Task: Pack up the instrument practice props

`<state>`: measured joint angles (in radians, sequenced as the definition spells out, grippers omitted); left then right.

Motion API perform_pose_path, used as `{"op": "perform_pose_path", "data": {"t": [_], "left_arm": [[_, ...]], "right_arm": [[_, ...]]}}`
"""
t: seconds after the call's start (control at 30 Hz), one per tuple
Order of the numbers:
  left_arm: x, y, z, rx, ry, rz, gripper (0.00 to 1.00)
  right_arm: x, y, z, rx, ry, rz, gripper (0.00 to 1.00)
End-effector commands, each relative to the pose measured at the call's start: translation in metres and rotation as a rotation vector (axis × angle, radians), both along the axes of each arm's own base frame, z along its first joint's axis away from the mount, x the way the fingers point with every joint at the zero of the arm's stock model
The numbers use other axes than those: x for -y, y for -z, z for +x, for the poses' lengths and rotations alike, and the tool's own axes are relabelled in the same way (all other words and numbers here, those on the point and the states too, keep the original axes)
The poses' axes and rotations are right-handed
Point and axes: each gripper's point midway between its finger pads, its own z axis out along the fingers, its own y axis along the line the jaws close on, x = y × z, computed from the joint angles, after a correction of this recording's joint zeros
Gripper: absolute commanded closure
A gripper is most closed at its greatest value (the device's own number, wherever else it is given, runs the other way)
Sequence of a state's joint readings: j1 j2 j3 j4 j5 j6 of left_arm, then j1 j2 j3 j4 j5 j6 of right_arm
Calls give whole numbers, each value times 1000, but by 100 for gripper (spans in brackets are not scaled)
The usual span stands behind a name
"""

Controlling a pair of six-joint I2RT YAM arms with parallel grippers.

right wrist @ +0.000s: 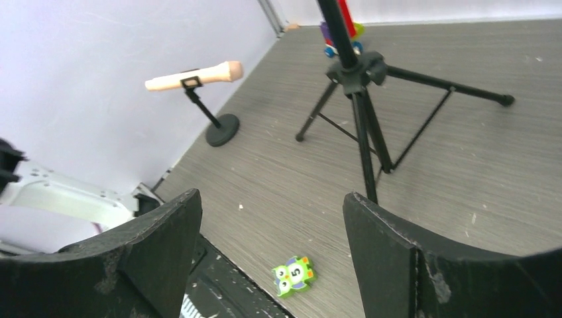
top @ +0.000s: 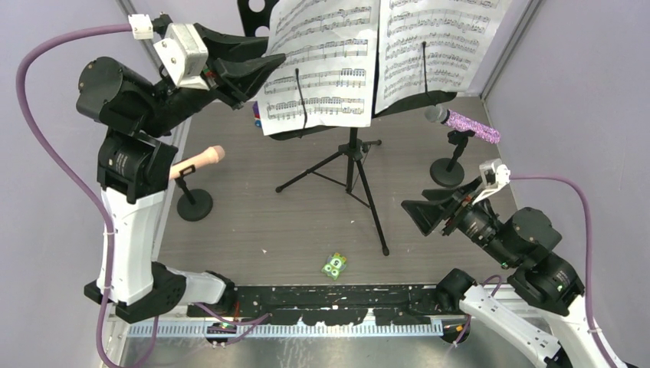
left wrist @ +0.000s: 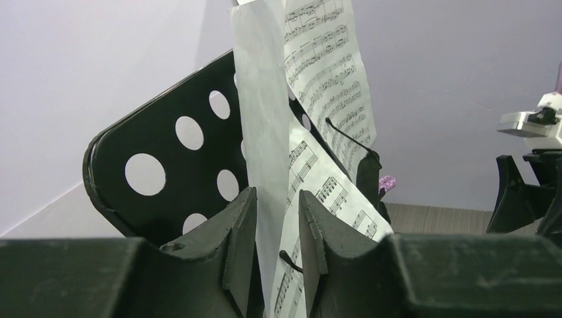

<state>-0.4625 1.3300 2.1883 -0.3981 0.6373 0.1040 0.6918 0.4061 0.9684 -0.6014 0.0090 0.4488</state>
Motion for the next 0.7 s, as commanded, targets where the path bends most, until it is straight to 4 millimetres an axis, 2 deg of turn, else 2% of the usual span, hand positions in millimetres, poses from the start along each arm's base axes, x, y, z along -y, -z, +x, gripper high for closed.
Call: {"op": "perform_pose_path", "data": {"t": [0.0,0.07,0.2,0.37,0.53,0.67], "left_arm": [[-3,-13,-5,33,1,-39,69],[-2,-13,-3,32,-1,-40,74],[-2,-14,-3,34,-1,-45,87],[-6,-15,-3,30,-16,-53,100],[-9,-14,-1,18,-41,-59,100],[-11,-11,2,12,-61,-59,100]], "right_arm": [[-17,-41,-15,53,-126,53,18],[-29,-55,-17,55,-184,73,18],[-48,-95,-21,81,-280,157,19],[-64,-150,-10,92,-305,295,22],[-90,-190,7,71,-360,400,32],[-114,-207,27,44,-393,418,35]]}}
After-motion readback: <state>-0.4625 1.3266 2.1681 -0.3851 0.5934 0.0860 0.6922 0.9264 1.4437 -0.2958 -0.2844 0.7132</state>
